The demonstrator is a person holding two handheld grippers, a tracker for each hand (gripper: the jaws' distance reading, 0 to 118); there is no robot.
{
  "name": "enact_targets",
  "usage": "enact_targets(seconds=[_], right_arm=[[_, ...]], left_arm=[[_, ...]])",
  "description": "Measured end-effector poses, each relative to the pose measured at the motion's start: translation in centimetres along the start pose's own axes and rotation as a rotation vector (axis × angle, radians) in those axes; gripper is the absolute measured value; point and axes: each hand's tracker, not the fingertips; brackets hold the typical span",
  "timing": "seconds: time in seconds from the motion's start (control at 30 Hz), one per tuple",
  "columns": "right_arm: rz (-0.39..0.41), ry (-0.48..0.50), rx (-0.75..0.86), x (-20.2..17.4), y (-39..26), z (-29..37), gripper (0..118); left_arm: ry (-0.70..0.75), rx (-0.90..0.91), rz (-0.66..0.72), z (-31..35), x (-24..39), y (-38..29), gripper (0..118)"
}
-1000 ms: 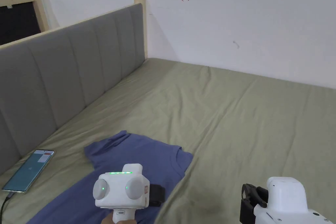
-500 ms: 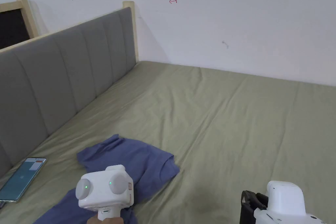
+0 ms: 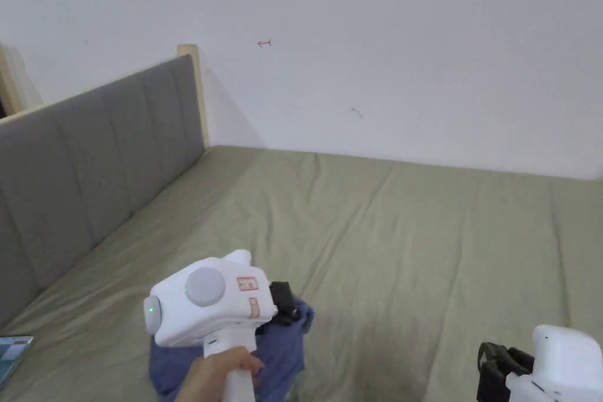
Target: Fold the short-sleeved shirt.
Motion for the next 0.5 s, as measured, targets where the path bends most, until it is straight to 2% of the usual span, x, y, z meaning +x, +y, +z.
enact_targets(seconds=[0.13, 0.27, 0.37, 0.5], right_arm=[[-0.055, -0.106, 0.076, 4.0, 1.5, 3.6, 0], [-0.120, -0.237, 0.141, 8.8, 2.0, 7.3, 0], [-0.178, -0.321, 0.157, 11.4, 1.4, 10.0, 0], [-0.256, -0.398, 0.125, 14.7, -0.9, 11.7, 0]], left_arm=[[-0.181, -0.046, -0.194, -2.2, 11.3, -2.4, 15], [-0.372, -0.144, -0.339, -4.2, 19.9, -8.8, 15], [-0.353, -0.288, -0.471, -7.6, 22.8, -15.2, 15], [-0.278, -0.448, -0.565, -11.6, 21.4, -22.7, 15]])
